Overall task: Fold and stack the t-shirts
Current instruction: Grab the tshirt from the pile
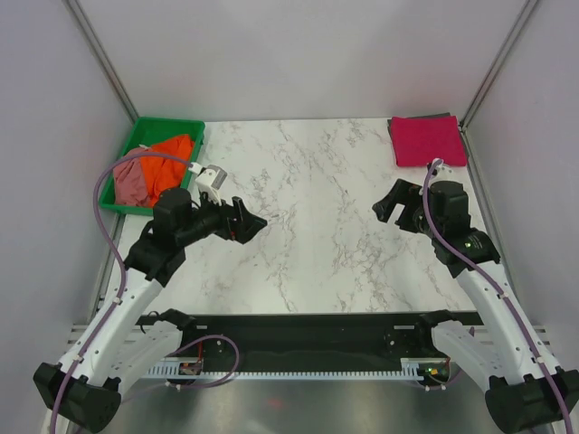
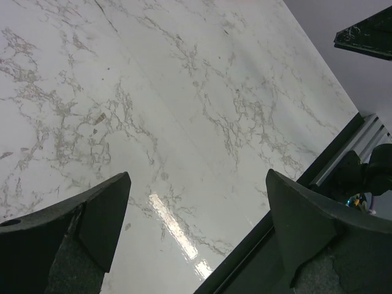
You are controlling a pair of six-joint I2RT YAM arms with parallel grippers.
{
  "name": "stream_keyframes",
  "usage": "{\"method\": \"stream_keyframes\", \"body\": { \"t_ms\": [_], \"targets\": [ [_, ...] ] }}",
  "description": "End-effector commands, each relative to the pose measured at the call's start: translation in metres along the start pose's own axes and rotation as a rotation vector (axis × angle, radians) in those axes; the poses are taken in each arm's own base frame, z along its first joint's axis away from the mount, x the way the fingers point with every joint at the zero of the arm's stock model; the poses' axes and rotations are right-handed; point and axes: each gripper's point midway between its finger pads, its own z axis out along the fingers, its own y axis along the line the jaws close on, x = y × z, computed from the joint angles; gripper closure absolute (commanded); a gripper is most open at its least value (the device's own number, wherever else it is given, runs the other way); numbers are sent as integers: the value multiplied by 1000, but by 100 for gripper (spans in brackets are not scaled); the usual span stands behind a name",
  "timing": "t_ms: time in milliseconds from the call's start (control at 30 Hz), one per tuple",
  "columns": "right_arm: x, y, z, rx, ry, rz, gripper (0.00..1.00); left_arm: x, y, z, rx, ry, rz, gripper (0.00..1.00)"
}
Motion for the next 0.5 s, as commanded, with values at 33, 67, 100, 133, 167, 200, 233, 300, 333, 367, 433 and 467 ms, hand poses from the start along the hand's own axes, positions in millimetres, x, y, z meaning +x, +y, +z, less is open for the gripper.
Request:
{"method": "stream_keyframes", "body": {
  "t_ms": [33, 67, 100, 133, 167, 200, 233, 300, 333, 367, 433, 467],
  "targets": [
    [-10, 6, -3, -18, -37, 10, 2, -10, 6, 0, -28, -47, 39, 1],
    [-8, 5, 0, -15, -28, 16, 2, -11, 13, 0, -69, -54, 38, 2],
    [-6, 5, 2, -15, -21, 29, 2, -9, 19, -1, -100, -58, 34, 2],
    [-6, 7, 2, -25, -18, 35, 2, -10, 25, -2, -132, -64, 31, 3],
    [-4, 7, 5, -23, -9, 40, 2, -10, 37, -4, -201, -72, 25, 4],
    [-4, 8, 6, -27, -4, 43, 2, -12, 41, -5, -228, -83, 14, 4],
    [-4, 9, 9, -31, 3, 42, 2, -16, 50, -7, -284, -100, 1, 3],
    [-7, 12, 10, -36, 5, 44, 2, -25, 61, -6, -336, -110, -34, 3],
    [-7, 13, 10, -39, 6, 44, 2, -29, 68, -4, -369, -109, -44, 4],
    [-8, 14, 10, -44, 6, 50, 2, -38, 76, 1, -395, -101, -58, 5],
    [-7, 17, 10, -61, 6, 71, 2, -47, 103, 4, -464, -81, -98, 6],
    [-5, 23, 9, -94, 19, 75, 2, -65, 120, -2, -505, -106, -115, 12]
  ]
}}
